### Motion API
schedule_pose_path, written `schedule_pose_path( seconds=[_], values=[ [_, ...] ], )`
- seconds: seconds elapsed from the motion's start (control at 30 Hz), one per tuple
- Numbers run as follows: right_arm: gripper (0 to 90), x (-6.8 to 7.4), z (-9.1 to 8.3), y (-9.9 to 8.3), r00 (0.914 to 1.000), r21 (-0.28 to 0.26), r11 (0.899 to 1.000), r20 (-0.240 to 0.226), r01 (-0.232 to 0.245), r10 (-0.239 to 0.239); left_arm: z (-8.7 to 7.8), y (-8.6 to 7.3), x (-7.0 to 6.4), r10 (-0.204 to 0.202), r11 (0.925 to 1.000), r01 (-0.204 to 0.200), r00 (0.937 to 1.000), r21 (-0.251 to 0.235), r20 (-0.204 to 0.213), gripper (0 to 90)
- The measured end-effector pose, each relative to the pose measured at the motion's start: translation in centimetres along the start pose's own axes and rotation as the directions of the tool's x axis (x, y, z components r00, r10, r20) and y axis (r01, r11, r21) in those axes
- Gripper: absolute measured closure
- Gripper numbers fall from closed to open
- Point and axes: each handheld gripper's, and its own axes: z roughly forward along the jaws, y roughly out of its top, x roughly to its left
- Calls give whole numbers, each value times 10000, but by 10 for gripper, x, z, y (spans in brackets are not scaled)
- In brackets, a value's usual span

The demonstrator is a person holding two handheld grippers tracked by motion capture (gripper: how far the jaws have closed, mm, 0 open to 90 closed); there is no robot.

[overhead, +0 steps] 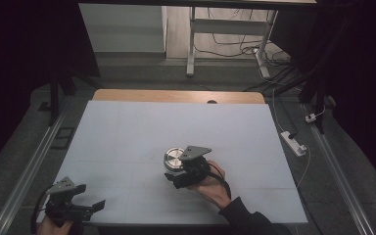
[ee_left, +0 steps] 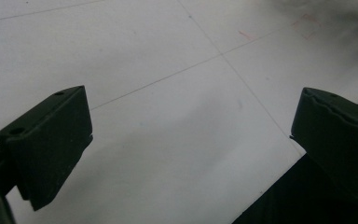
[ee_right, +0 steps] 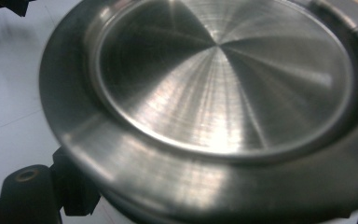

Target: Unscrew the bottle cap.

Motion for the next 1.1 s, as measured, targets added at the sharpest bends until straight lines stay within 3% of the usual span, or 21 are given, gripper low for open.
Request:
schedule_pose_path(
  seconds=[0.17, 0.37, 0.57, 0.6, 0.73, 0.77, 1.03, 1.1],
  values=[
    [146, -1, -1, 0, 10000, -37, 10000, 4, -18, 18, -1, 3, -1, 24, 9995, -19, 9999, -311, 163, 0],
    [147, -1, -2, 1, 10000, -68, 10000, -55, -24, 24, 2, 13, -5, 576, 9976, -552, 9966, -426, 592, 0],
    [146, -2, -4, 2, 9999, -103, 9999, -79, -81, 80, 8, 29, -8, 1213, 9915, -1148, 9859, -612, 1153, 0],
    [146, -2, -4, 2, 9999, -115, 9999, -81, -81, 80, 10, 34, -8, 1372, 9890, -1281, 9809, -733, 1376, 0],
    [146, -2, -5, 3, 9999, -128, 9999, -82, -77, 76, 15, 42, -8, 1537, 9861, -1414, 9758, -877, 1556, 1],
    [147, -2, -6, 3, 9999, -126, 9999, -90, -76, 74, 18, 47, -9, 1672, 9836, -1527, 9717, -962, 1671, 3],
    [146, -1, -5, 3, 9998, -88, 10000, -170, 41, -43, 34, 66, -16, 2173, 9727, -1987, 9610, -1196, 1711, 1],
    [146, -2, -5, 3, 9999, -91, 9999, -155, 70, -72, 38, 76, -20, 2364, 9689, -2171, 9539, -1188, 1848, 1]
  ],
)
